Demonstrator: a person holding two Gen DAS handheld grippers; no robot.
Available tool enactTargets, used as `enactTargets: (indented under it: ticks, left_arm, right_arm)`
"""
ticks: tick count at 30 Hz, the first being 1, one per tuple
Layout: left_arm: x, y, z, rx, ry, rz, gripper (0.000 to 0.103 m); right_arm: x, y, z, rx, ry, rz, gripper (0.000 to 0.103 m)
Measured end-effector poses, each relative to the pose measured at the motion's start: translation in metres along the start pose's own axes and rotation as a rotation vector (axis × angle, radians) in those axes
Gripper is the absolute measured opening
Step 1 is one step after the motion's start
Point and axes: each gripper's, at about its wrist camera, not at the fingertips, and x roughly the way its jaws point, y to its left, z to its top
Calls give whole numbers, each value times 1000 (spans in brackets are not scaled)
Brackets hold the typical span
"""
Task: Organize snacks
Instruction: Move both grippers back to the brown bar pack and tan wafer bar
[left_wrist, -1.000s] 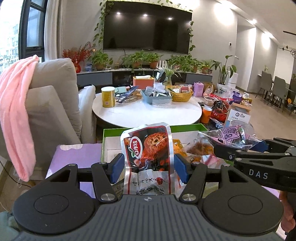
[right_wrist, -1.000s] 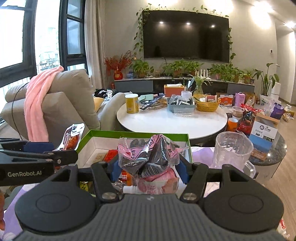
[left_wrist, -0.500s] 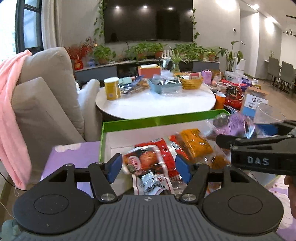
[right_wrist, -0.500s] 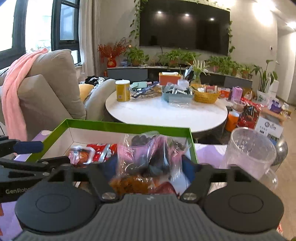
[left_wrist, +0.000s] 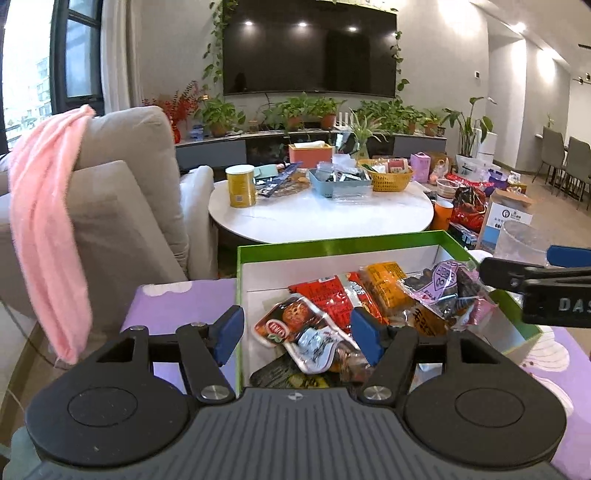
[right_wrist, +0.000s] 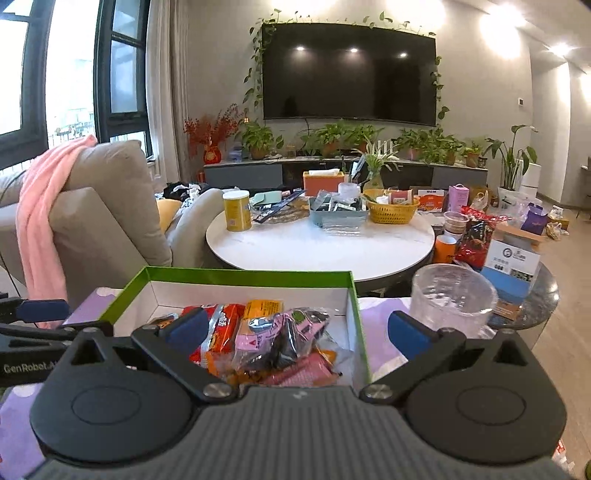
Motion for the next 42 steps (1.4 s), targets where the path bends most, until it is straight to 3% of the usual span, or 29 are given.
enactTargets:
  ticks: [11, 24, 30, 38, 42]
  left_arm:
    - [-63, 16, -39, -49, 42, 42, 61]
    - [-104, 32, -100, -96, 139, 64, 61]
    - [-121, 28, -119, -97, 160, 41, 61]
    - [-136, 13, -140, -78, 198, 17, 61]
    - [-137, 7, -147, -70, 222, 11, 61]
  right_arm:
    - [-50, 2, -28, -30, 32, 14, 59]
    - [-83, 18, -76, -108, 128, 88, 59]
    - [-95, 26, -104, -132, 189, 153, 59]
    - [-119, 58, -130, -298, 221, 372, 59]
    - [-112, 73, -140, -336, 254, 392, 59]
